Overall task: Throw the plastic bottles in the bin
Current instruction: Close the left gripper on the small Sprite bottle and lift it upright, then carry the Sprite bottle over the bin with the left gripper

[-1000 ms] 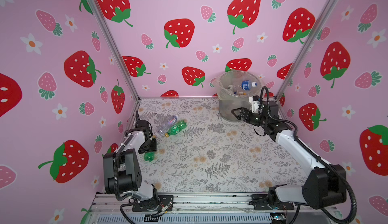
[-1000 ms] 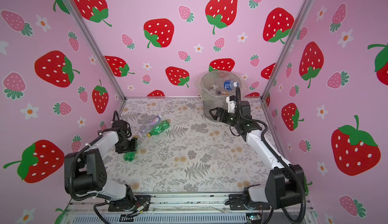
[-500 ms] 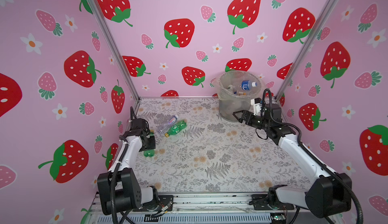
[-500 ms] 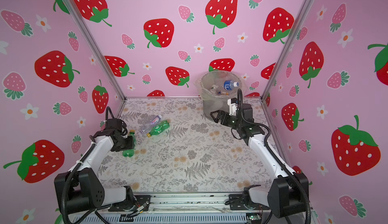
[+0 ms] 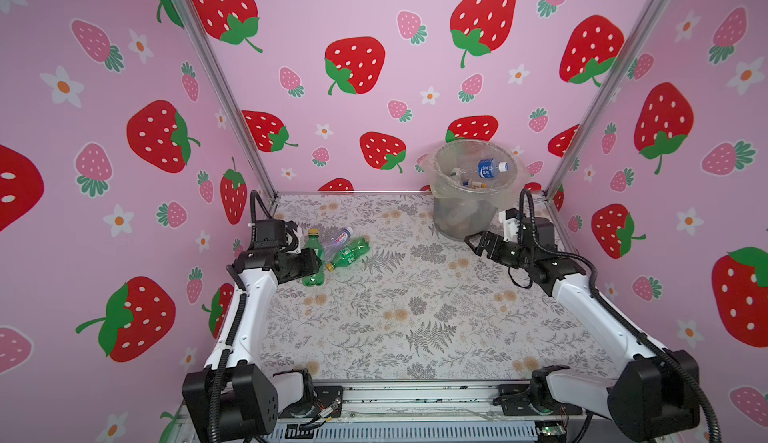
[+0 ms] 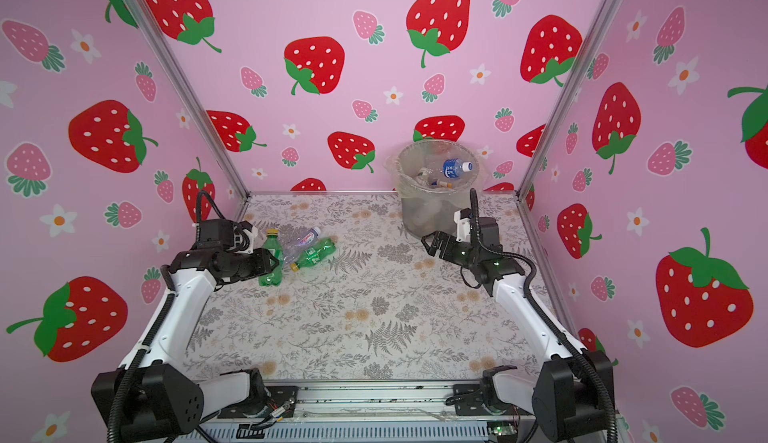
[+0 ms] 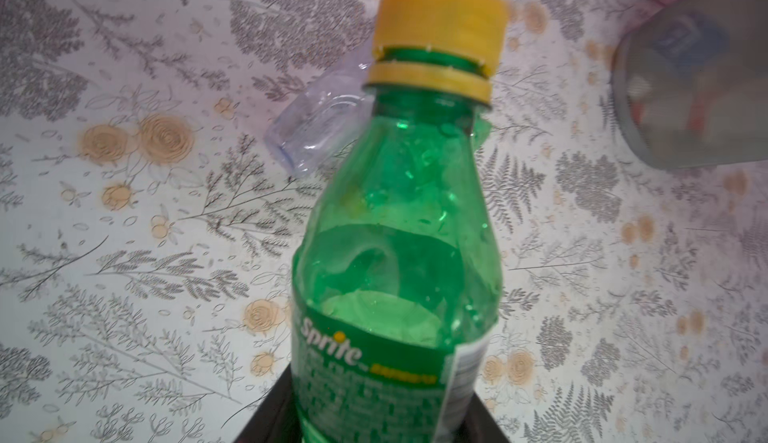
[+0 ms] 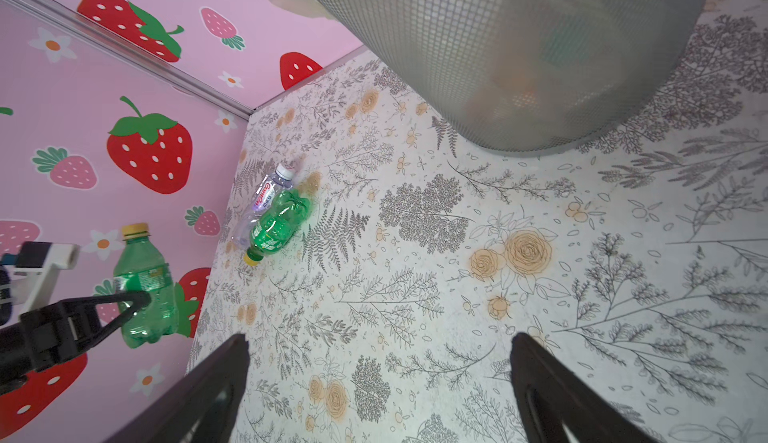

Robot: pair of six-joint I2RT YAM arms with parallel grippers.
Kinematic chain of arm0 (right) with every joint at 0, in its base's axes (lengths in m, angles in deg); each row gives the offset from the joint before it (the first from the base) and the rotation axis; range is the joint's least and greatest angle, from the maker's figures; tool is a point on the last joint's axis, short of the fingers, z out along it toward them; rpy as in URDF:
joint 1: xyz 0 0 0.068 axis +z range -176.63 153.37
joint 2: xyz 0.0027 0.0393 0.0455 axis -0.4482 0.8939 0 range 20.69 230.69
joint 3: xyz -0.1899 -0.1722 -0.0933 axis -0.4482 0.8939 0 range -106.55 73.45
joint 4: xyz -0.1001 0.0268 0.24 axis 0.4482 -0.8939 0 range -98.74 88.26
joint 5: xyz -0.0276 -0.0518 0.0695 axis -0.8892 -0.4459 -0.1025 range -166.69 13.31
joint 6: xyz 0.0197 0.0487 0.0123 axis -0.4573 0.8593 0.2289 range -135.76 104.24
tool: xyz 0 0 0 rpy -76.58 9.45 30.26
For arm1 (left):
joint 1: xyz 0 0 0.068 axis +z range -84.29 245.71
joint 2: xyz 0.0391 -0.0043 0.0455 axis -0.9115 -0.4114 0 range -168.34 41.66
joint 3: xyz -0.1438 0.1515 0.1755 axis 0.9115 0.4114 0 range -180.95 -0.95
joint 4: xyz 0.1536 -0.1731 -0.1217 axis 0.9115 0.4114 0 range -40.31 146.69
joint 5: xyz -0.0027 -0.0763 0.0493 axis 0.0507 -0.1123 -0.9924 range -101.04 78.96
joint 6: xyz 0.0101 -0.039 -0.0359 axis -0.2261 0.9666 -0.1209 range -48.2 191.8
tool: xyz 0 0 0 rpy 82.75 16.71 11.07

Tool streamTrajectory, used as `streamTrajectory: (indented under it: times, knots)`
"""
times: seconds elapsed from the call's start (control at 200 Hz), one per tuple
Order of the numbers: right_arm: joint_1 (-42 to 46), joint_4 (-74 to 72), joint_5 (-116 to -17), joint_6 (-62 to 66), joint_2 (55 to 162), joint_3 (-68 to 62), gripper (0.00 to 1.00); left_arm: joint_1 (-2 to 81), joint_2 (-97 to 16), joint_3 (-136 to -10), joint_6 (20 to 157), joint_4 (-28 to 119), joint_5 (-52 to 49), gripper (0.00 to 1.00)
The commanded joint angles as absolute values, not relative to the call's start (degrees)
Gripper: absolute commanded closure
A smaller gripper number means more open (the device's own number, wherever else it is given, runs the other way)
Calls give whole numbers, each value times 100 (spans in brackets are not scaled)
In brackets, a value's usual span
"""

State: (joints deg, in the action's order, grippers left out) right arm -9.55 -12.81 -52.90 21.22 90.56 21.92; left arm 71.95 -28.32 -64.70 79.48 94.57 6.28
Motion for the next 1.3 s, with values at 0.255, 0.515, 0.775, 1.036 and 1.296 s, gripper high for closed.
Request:
streamTrajectory:
  times: [0.255, 0.515, 0.775, 1.036, 1.296]
  knots:
    - [-984, -1406, -5713, 1964, 8771, 2691, 1, 5752, -3093, -8084, 8601, 9333, 669, 65]
    - [-984, -1355, -5858, 2024, 8710, 2976, 1, 4830, -3684, -9194, 8750, 9004, 548, 64]
    - [-983, -1282, -5940, 2055, 8686, 3168, 1, 4143, -4507, -10399, 8880, 8686, 578, 64]
    - [-984, -1326, -6004, 2054, 8709, 3118, 1, 3661, -5485, -11527, 9083, 8317, 890, 64]
    - [-984, -1310, -6018, 2028, 8826, 3062, 1, 3303, -6143, -11970, 9295, 7471, 1005, 63]
